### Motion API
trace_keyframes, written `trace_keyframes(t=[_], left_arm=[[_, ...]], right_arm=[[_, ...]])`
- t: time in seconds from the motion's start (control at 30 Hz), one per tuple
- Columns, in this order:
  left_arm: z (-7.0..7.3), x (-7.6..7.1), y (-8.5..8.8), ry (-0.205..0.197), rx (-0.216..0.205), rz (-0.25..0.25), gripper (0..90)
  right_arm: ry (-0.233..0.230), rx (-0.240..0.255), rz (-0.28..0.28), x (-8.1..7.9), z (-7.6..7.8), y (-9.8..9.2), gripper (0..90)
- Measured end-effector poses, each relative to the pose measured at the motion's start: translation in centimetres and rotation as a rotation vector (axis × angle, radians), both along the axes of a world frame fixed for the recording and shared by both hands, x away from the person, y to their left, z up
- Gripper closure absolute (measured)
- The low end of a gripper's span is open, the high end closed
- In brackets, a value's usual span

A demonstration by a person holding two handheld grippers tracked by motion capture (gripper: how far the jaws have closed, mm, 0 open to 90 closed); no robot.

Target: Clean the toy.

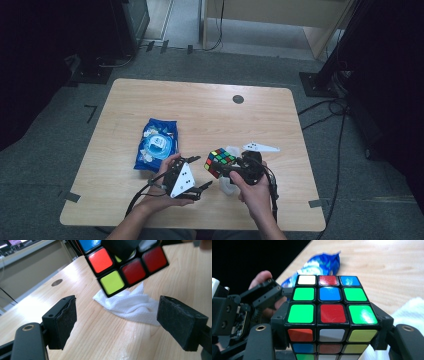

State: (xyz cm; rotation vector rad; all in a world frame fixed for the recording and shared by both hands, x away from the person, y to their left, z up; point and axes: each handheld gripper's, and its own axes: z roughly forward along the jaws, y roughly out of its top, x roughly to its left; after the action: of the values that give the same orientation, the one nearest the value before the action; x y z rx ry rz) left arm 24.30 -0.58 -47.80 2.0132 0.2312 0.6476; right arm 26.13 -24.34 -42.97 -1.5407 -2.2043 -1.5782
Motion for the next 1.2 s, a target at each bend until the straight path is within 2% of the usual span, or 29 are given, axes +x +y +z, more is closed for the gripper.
trace_keyframes(t=[0.07,0.13,0.23,0.4,0.6,0.63,0.77,0.83,0.9,1.0,1.03,1.13,1.17,1.2], left_arm=[[-0.2,-0.2,-0.3,-0.029,0.031,-0.001,17.0],[-0.2,-0.4,-0.6,-0.053,0.044,-0.002,16.9],[0.0,-0.5,-0.8,-0.073,0.042,-0.002,17.1],[0.1,-0.6,-0.9,-0.108,0.071,-0.012,17.1],[-0.1,-1.1,-1.6,-0.164,0.125,-0.039,17.6],[-0.3,-1.2,-1.8,-0.187,0.143,-0.045,17.9],[-0.8,-1.6,-2.3,-0.225,0.19,-0.078,23.6],[-1.0,-1.7,-2.4,-0.227,0.205,-0.093,27.8],[-0.8,-1.4,-2.1,-0.177,0.176,-0.102,28.9],[-0.5,-0.5,-1.0,-0.091,0.086,-0.083,34.2],[-0.2,-0.1,-0.5,-0.06,0.058,-0.07,34.3],[0.2,1.0,1.0,0.018,-0.026,-0.026,34.3],[0.2,1.2,1.3,0.035,-0.046,-0.022,34.3],[0.2,1.4,1.7,0.062,-0.078,-0.014,34.2]], right_arm=[[0.051,-0.006,0.043,0.2,0.4,0.0,34.7],[0.068,-0.036,0.073,0.1,0.6,0.5,34.7],[0.074,-0.113,0.094,0.0,0.6,1.5,34.7],[0.103,-0.166,0.118,0.1,0.4,2.2,34.7],[0.146,-0.196,0.16,0.3,0.3,2.8,34.7],[0.158,-0.201,0.17,0.3,0.3,2.9,34.7],[0.203,-0.213,0.2,0.6,-0.3,3.2,34.6],[0.212,-0.237,0.21,0.7,-0.5,3.2,34.5],[0.204,-0.229,0.216,0.7,-0.6,3.0,33.4],[0.175,-0.129,0.225,0.9,-0.1,1.8,22.0],[0.143,-0.097,0.208,0.9,0.3,1.0,22.5],[0.026,0.055,0.121,1.1,1.3,-1.9,22.3],[-0.014,0.067,0.088,1.1,1.3,-2.8,25.1],[-0.037,0.056,0.076,1.2,1.2,-3.2,28.0]])
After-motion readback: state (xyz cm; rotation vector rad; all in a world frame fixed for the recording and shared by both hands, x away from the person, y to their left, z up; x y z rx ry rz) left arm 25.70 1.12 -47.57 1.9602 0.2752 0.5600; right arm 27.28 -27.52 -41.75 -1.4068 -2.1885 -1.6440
